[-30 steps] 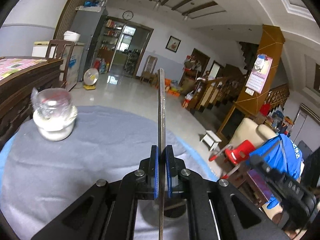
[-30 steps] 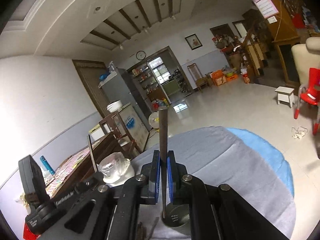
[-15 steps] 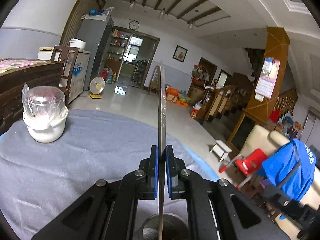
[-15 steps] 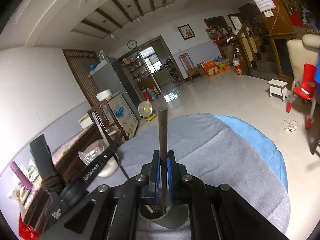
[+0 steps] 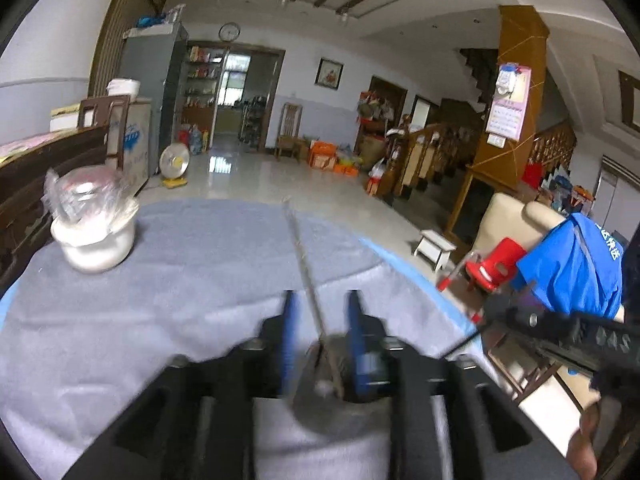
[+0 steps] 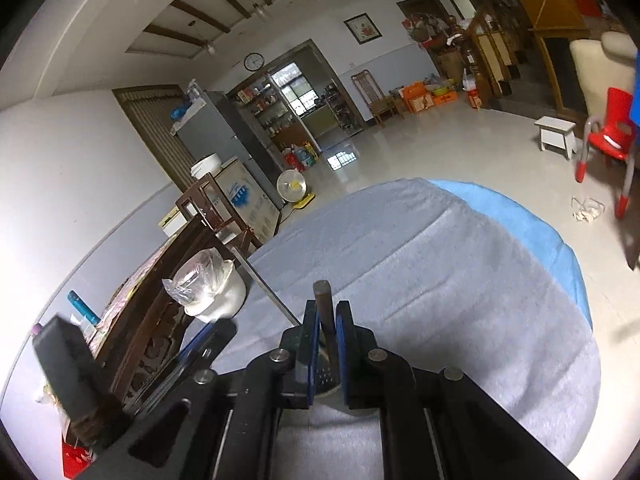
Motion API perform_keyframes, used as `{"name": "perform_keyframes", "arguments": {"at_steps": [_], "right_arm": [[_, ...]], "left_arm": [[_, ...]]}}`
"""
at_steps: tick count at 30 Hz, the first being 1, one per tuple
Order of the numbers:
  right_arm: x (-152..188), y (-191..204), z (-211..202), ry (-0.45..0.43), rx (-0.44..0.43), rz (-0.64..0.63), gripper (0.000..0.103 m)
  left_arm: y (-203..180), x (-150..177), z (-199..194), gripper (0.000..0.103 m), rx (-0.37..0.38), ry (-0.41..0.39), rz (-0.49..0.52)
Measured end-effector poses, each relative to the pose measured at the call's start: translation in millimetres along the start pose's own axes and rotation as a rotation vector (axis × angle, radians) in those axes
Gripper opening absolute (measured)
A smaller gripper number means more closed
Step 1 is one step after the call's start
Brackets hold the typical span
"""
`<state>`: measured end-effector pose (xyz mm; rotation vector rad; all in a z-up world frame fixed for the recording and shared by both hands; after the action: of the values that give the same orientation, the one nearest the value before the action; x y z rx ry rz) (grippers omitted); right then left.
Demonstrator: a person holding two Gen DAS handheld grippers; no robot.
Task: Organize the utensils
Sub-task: 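Lower the chopstick into the grey cup and open the right gripper, then move the right gripper back to the bundle and grasp another chopstick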
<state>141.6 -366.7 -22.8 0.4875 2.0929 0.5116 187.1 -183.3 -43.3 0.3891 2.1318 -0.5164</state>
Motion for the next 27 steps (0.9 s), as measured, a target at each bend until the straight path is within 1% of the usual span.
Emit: {"name": "perform_keyframes", "arguments": {"at_steps": [1,2,4,7,11,13,15,19,23,25,27], "right_arm": [[3.3,-0.8,-1.1,0.006,0.0,0.004,0.01],[9.1,-2.2,-3.2,0.014,-0.003,0.013,0.01],[17.2,-2.8,-6.2,0.02,0.0,0.022,0.01],[30.7,0.6,-10.9,0.03,-0.005,0.024,0.011],[51.4,12.7,-11.0,0.065,-0.005,0.0,0.011],[62.3,19.6,-6.8,0.091,-0.01,-0.015,0.011],[75.9,29.2,2.5,0.135,-0.015,-0.034,0.011],[102.3,49.1,24.5,0.234,-0.04,-0.062,0.011],[130.4,62.6,48.1,0.331,-0.063,-0.076,0.011],[145.3,65.5,62.2,0.393,-0.081,-0.052,0.011],[155.8,65.4,75.2,0.442,-0.079,-0.029,0.011]], "left_arm": [[5.8,6.5,-7.0,0.048,-0.016,0.014,-0.007],[11.1,12.2,-12.0,0.05,-0.028,0.025,-0.013],[22.0,26.0,-21.1,0.051,-0.063,0.066,-0.022],[38.0,46.6,-31.5,0.059,-0.131,0.141,-0.012],[66.7,71.1,-50.5,0.062,-0.221,0.192,-0.019],[82.3,79.8,-57.2,0.062,-0.258,0.209,-0.049],[101.4,90.3,-66.0,0.062,-0.29,0.229,-0.094],[130.4,104.4,-77.0,0.062,-0.317,0.264,-0.16],[145.4,121.7,-79.2,0.062,-0.319,0.321,-0.183],[148.9,129.6,-78.9,0.062,-0.305,0.348,-0.191],[150.4,135.0,-77.3,0.062,-0.281,0.368,-0.209]]}}
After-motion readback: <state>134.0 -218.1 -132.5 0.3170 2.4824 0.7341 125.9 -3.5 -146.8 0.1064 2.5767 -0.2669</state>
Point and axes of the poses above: each gripper's, at about its wrist camera, not at the fingertips, and z roughly the way its jaws point, y to its left, x to its underside, the point moved 7 cm from there along z, roughly the way its jaws point, and after that the axes turned 4 degrees about y, right-handed, at the moved point
